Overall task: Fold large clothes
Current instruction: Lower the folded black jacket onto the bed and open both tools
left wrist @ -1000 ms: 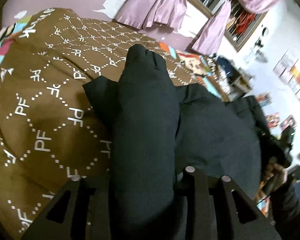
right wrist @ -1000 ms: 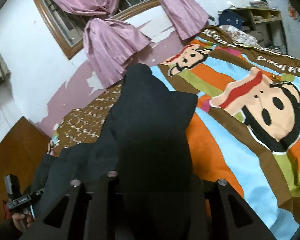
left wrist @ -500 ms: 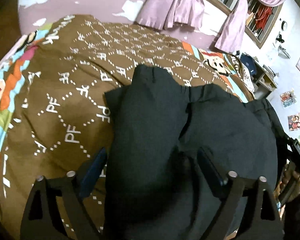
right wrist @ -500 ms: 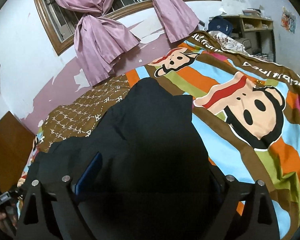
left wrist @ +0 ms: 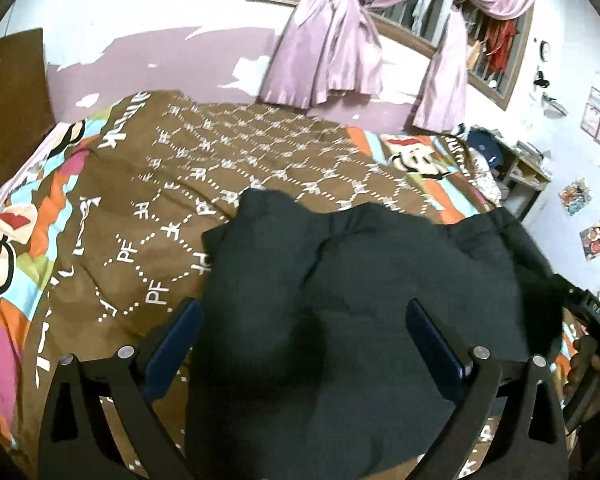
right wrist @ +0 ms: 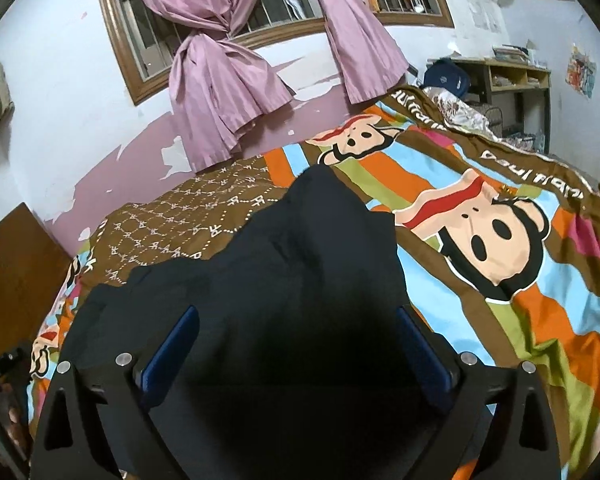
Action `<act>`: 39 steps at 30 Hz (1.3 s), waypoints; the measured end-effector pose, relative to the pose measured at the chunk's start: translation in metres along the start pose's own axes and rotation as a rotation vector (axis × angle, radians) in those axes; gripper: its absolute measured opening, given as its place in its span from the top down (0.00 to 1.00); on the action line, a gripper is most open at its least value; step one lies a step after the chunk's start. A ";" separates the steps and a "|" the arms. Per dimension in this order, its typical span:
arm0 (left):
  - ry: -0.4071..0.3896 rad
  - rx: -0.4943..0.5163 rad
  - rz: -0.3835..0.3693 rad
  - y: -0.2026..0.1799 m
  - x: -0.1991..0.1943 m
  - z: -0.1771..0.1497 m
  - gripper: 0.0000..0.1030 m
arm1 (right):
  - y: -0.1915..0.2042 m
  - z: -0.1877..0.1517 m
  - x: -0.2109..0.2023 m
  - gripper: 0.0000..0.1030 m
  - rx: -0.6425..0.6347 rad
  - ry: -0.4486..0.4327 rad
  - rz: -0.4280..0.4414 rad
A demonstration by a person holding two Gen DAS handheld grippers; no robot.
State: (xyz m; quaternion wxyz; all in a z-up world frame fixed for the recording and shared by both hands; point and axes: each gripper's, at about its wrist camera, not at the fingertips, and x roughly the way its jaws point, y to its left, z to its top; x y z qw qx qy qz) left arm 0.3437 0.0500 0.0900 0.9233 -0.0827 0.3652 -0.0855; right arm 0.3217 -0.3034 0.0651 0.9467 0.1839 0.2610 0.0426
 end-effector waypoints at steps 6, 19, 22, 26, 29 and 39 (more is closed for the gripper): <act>-0.055 0.078 -0.033 -0.033 -0.032 0.006 0.03 | 0.034 -0.003 -0.044 0.02 -0.080 -0.040 0.044; -0.151 0.202 -0.070 -0.063 -0.115 0.013 0.03 | 0.091 -0.010 -0.133 0.01 -0.188 -0.133 0.123; -0.160 0.259 -0.077 -0.071 -0.136 0.015 0.03 | 0.102 -0.010 -0.150 0.00 -0.198 -0.149 0.133; -0.160 0.365 -0.088 -0.082 -0.157 0.012 0.03 | 0.114 -0.013 -0.172 0.00 -0.211 -0.163 0.147; -0.153 0.423 -0.096 -0.091 -0.172 0.007 0.03 | 0.122 -0.016 -0.184 0.00 -0.224 -0.169 0.155; -0.183 0.470 -0.110 -0.101 -0.210 -0.015 0.03 | 0.131 -0.036 -0.210 0.00 -0.264 -0.177 0.171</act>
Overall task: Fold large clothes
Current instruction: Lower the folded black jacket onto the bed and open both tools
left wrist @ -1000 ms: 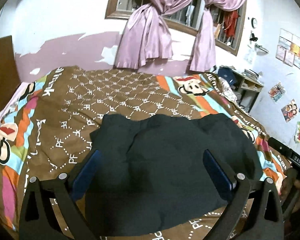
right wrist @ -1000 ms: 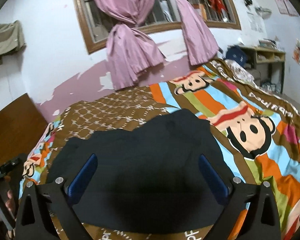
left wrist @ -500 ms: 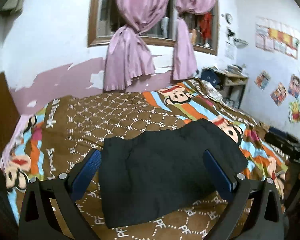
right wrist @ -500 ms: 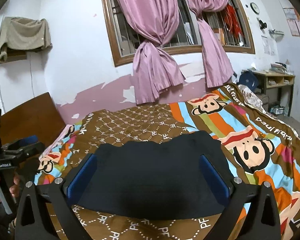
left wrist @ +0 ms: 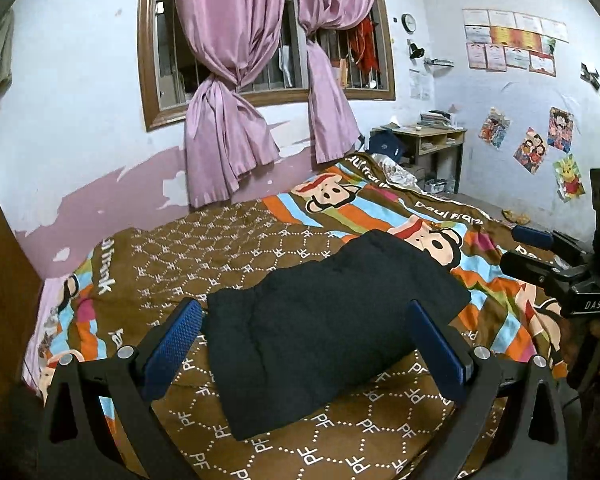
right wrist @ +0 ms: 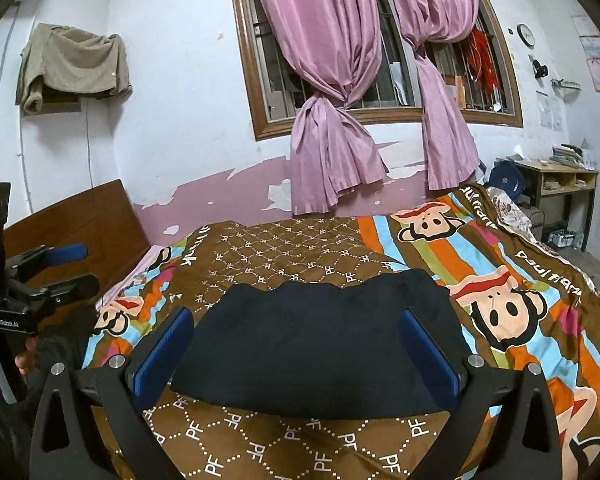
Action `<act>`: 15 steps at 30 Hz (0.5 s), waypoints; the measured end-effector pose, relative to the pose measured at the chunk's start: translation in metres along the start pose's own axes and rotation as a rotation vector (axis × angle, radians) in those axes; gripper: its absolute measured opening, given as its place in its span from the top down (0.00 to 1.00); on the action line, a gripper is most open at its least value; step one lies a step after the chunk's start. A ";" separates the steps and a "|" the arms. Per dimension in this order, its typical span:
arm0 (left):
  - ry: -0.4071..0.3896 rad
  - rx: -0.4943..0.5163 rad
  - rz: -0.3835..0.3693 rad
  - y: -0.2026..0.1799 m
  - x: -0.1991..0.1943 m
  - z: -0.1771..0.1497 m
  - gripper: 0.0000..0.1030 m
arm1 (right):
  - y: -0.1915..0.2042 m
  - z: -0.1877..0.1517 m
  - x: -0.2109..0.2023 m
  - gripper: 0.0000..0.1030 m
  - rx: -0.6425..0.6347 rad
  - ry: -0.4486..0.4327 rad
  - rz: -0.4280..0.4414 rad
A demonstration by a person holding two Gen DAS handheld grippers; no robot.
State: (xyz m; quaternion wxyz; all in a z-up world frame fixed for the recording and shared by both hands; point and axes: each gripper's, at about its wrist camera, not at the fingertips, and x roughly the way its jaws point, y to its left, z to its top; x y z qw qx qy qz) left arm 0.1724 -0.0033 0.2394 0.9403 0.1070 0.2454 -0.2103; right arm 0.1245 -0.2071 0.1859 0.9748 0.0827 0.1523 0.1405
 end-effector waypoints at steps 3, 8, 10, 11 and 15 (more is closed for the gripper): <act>-0.016 0.009 0.006 -0.005 -0.007 -0.009 0.03 | 0.000 -0.009 -0.006 0.00 -0.007 0.000 0.001; -0.017 -0.045 -0.007 -0.007 -0.008 -0.028 0.03 | 0.001 -0.022 -0.012 0.00 -0.015 0.000 0.001; -0.010 -0.082 -0.014 -0.010 -0.007 -0.036 0.03 | 0.001 -0.026 -0.014 0.00 -0.018 0.000 0.002; -0.005 -0.098 -0.018 -0.011 -0.008 -0.038 0.03 | 0.000 -0.029 -0.016 0.00 -0.020 0.000 0.003; 0.008 -0.125 -0.028 -0.019 -0.007 -0.046 0.03 | 0.001 -0.035 -0.018 0.00 -0.024 -0.004 -0.002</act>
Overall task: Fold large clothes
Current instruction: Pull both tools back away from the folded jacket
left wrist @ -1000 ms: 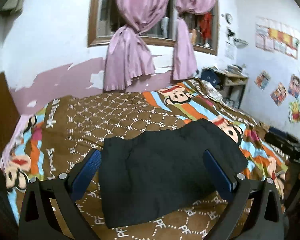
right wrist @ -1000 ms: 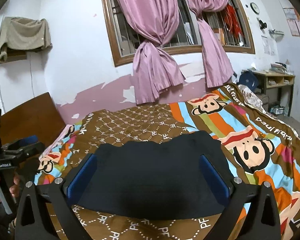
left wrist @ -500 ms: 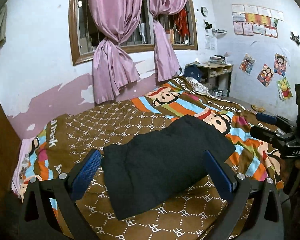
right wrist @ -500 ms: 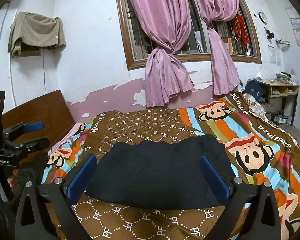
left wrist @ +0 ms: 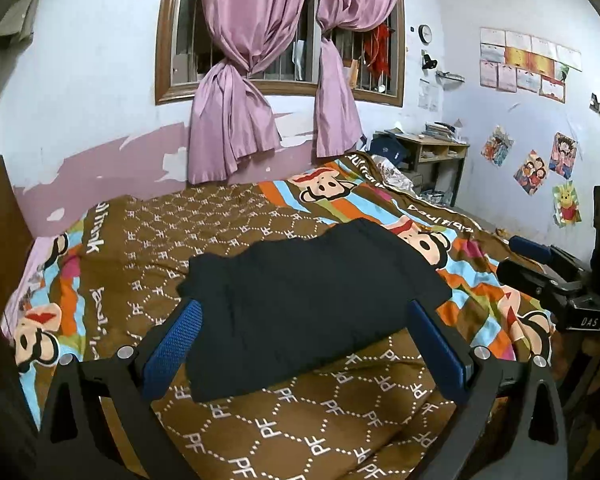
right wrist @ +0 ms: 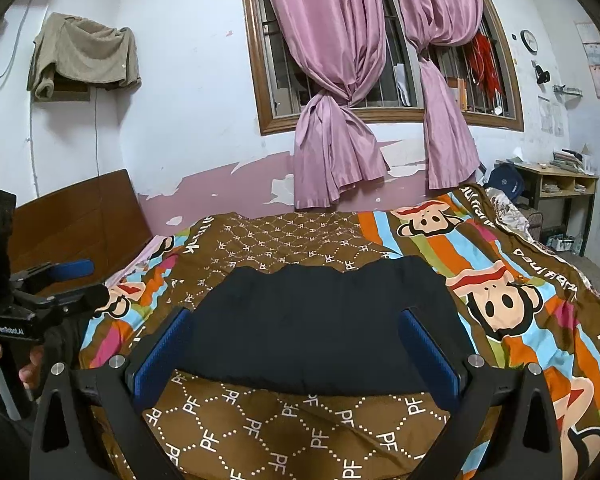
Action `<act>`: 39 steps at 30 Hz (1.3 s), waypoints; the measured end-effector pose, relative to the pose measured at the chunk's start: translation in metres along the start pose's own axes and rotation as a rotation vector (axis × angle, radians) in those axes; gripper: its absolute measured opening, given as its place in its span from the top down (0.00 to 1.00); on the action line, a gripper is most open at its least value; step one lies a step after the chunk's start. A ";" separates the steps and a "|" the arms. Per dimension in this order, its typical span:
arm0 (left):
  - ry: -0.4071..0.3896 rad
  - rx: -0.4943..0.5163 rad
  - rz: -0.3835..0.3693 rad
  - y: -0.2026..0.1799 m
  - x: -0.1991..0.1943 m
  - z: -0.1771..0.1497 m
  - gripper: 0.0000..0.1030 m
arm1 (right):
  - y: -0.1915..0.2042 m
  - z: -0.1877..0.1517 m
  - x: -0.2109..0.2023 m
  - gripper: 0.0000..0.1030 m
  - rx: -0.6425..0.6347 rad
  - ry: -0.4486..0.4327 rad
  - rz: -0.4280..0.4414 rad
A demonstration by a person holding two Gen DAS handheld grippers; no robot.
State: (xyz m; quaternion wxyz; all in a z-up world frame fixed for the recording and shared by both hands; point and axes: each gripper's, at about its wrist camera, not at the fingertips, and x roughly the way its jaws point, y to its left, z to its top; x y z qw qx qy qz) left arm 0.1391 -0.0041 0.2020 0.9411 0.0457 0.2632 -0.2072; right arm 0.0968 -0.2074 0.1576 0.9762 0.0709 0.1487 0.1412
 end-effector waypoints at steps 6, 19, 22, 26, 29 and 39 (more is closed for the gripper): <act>-0.052 0.007 0.035 -0.010 -0.006 -0.015 0.03 | -0.003 -0.021 -0.007 0.00 -0.002 -0.013 -0.007; -0.071 -0.102 0.060 -0.009 -0.006 -0.060 0.03 | 0.003 -0.051 -0.015 0.00 -0.035 -0.031 -0.019; -0.060 -0.123 0.057 -0.010 -0.006 -0.069 0.03 | 0.006 -0.059 -0.016 0.00 -0.047 -0.037 -0.022; -0.059 -0.183 0.083 -0.006 -0.006 -0.085 0.03 | 0.006 -0.072 -0.019 0.00 -0.060 -0.066 -0.038; -0.073 -0.207 0.105 -0.002 -0.005 -0.098 0.03 | 0.004 -0.082 -0.020 0.00 -0.063 -0.086 -0.060; -0.079 -0.128 0.192 -0.011 0.005 -0.125 0.03 | -0.004 -0.113 -0.015 0.00 -0.059 -0.090 -0.100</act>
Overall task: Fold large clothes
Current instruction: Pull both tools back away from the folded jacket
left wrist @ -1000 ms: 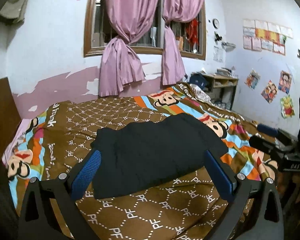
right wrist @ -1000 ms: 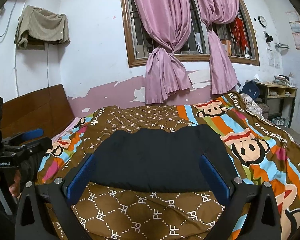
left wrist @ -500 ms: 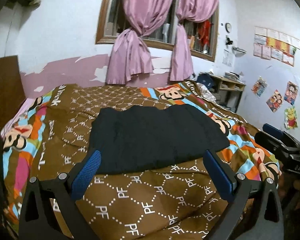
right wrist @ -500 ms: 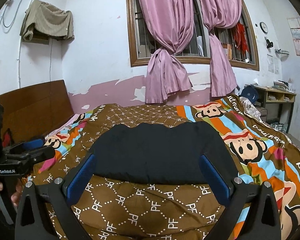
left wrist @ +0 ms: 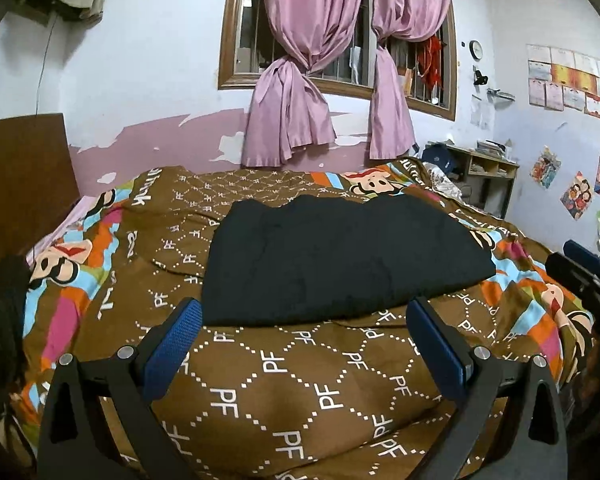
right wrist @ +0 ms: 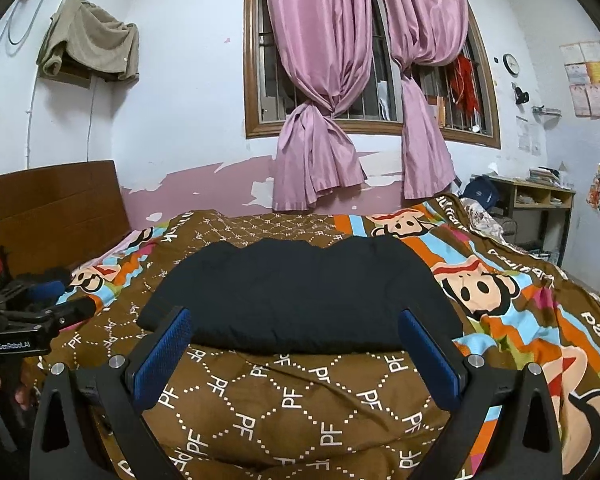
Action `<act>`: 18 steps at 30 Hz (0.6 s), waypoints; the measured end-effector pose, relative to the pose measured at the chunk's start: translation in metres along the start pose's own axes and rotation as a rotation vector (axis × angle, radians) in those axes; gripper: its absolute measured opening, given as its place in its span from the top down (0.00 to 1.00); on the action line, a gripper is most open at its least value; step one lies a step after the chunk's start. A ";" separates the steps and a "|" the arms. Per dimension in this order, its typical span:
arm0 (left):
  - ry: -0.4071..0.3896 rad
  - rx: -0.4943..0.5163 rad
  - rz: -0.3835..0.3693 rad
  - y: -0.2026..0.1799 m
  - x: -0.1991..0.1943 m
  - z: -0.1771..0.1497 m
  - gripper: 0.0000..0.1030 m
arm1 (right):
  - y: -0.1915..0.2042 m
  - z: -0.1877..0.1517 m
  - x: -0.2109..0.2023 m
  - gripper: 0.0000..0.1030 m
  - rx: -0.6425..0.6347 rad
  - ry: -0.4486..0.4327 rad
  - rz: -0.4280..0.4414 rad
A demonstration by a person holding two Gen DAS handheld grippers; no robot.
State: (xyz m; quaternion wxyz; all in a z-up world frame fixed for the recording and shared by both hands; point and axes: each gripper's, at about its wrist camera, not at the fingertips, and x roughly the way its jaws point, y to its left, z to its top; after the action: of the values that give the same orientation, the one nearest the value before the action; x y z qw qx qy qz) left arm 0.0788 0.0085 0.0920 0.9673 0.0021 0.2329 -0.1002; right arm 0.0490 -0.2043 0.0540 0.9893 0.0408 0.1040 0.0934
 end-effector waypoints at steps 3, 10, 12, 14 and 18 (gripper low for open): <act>0.002 -0.005 0.002 0.000 0.003 -0.008 0.03 | -0.002 -0.006 -0.001 0.00 -0.019 -0.010 -0.018; 0.009 0.013 0.008 -0.006 0.012 -0.019 0.03 | -0.003 -0.020 0.004 0.00 -0.030 -0.014 -0.014; 0.008 0.026 0.018 -0.006 0.013 -0.021 0.03 | -0.004 -0.027 0.008 0.00 -0.033 -0.001 -0.022; 0.009 0.035 0.022 -0.007 0.015 -0.024 0.03 | -0.005 -0.033 0.013 0.00 -0.027 0.019 -0.031; 0.025 0.041 0.006 -0.010 0.020 -0.029 0.03 | -0.010 -0.040 0.018 0.00 0.009 0.048 -0.037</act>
State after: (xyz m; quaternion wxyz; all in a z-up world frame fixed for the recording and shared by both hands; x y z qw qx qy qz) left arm 0.0811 -0.0039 0.0574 0.9644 0.0239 0.2426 -0.1021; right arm 0.0597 -0.2086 0.0107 0.9880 0.0409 0.1287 0.0755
